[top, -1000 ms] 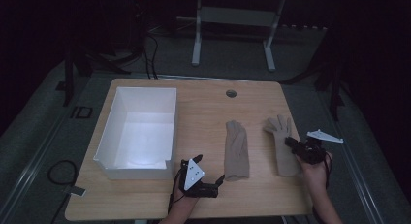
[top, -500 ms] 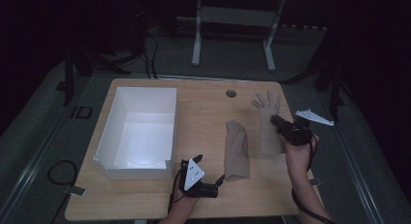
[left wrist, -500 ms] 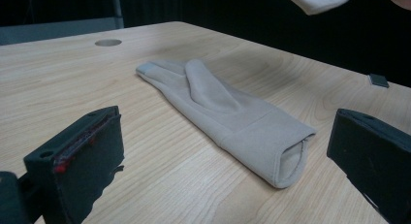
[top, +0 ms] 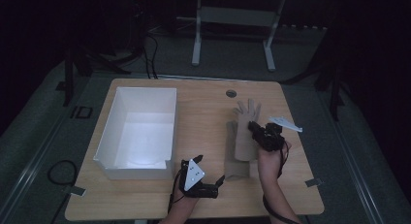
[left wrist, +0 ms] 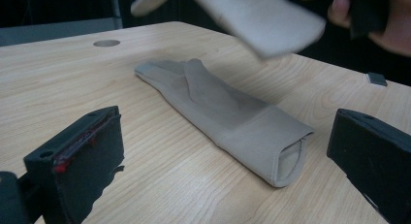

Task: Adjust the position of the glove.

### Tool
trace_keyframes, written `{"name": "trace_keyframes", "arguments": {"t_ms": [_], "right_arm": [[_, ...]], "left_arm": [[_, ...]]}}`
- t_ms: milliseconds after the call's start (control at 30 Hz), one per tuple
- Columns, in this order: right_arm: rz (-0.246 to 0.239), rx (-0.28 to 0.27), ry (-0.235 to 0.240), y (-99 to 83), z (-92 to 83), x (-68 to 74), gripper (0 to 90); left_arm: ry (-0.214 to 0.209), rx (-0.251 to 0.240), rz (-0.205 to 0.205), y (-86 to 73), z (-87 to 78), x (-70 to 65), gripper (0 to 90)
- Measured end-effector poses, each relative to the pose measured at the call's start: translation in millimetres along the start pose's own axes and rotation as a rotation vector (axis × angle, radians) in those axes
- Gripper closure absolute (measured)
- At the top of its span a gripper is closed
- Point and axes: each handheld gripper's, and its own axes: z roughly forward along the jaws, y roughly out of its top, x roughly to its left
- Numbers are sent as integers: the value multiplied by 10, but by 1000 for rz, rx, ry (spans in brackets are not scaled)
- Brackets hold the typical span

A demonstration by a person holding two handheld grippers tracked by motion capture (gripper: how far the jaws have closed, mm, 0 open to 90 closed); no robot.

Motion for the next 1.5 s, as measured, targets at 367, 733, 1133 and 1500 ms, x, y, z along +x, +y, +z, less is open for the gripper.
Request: {"name": "trace_keyframes", "arguments": {"t_ms": [367,733,1133,1500], "right_arm": [[27,83,-23,-381,182,25,832],[31,130,-32,-612,238,39,734],[-77,136,18,-572,211,-16,428],[-216,106,203,-270,125,-171,136]], "left_arm": [[-1,2,-3,1,0,3,2],[0,2,-1,1,1,1,2],[-19,-7,26,2,12,-14,2],[-96,80,15,33,76,17,2]]}}
